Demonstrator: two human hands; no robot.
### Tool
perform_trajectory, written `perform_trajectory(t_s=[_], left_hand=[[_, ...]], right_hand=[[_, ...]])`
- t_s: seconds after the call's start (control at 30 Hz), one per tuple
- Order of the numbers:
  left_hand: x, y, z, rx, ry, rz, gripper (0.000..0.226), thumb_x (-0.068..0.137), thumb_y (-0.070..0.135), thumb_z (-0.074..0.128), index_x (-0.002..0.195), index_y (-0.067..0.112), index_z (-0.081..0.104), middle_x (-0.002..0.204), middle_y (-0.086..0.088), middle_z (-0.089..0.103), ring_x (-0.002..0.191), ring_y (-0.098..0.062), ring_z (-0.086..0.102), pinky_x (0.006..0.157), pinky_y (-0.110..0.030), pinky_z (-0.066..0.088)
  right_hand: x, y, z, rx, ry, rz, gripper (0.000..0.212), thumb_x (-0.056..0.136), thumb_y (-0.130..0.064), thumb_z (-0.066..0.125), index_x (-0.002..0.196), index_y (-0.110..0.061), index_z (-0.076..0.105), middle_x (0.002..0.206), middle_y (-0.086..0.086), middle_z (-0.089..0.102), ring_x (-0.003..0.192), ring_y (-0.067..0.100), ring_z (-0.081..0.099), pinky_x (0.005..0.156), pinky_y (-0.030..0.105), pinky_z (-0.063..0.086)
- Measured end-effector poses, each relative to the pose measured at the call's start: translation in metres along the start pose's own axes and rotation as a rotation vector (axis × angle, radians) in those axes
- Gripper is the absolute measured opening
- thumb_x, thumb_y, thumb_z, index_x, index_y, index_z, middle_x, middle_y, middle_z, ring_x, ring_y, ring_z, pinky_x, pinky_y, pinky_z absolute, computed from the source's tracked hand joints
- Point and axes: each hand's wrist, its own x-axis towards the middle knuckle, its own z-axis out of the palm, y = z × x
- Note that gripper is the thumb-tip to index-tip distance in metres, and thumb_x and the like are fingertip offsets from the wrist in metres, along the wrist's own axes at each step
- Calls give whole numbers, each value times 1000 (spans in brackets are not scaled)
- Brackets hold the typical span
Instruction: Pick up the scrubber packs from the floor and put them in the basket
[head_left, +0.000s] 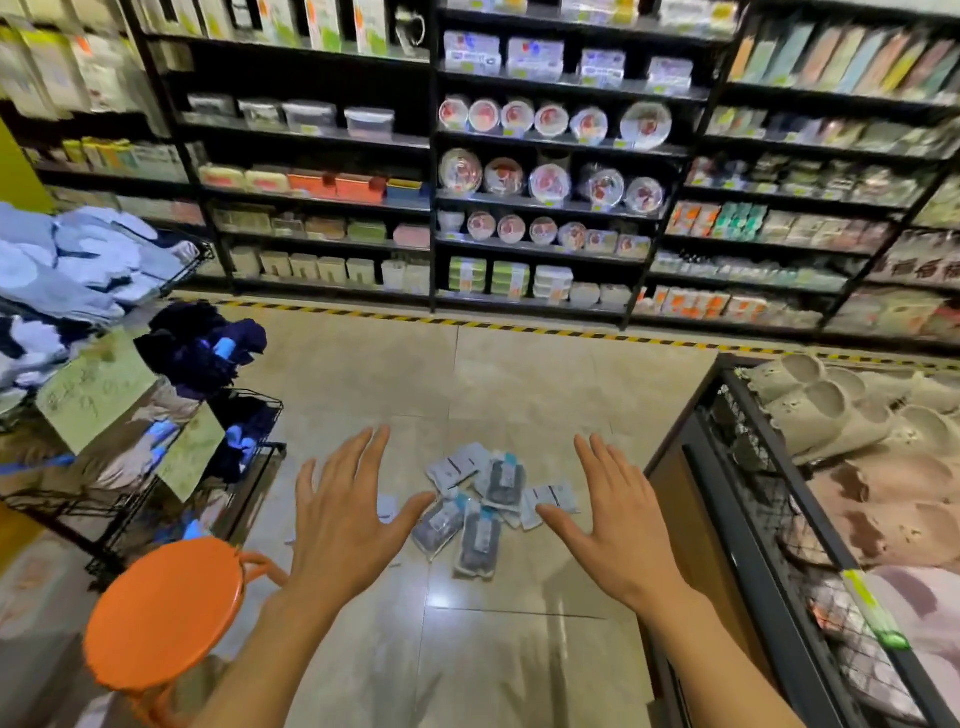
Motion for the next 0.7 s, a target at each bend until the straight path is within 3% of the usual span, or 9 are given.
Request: perform_trajectory(t_s=[0.13,0.27,0.43,0.57,0.7], left_hand=[[68,-11,32,10,-10,-35,93,86,82,34,157,22,39,157,-5,47,142,-27,46,117,-56,28],[145,-20,64,48,-33,-23,94,87,81,36,157,19,38,157,-7,47,139,-30,50,113,-54,34],[236,-24,94,111,-84,8,91,90,81,32,153,16,42,153,-10,50,140,-31,47,114,-54,34],[299,-30,123,107,-91,20,88,90,77,38,152,15,45,151,-11,52,142,-31,43,114,-53,32],[345,-45,164,97,-134,33,87,90,75,41,153,15,43,151,-11,51,141,-31,43,113,-53,34]], right_hand=[[78,22,20,13,-18,-13,104,84,-90,15,166,-26,6,174,-2,6,161,20,8,129,39,7],[164,46,43,42,-44,-9,97,89,-85,24,166,-28,5,174,-2,3,161,20,6,123,31,-3],[263,73,67,73,-114,6,98,88,-86,17,166,-28,3,174,-2,5,160,22,9,126,36,5],[319,91,92,100,-103,38,99,89,-84,24,165,-21,19,172,4,21,158,25,22,126,38,16],[358,106,123,128,-155,76,102,86,-86,22,166,-22,15,173,2,15,159,22,16,128,38,15]])
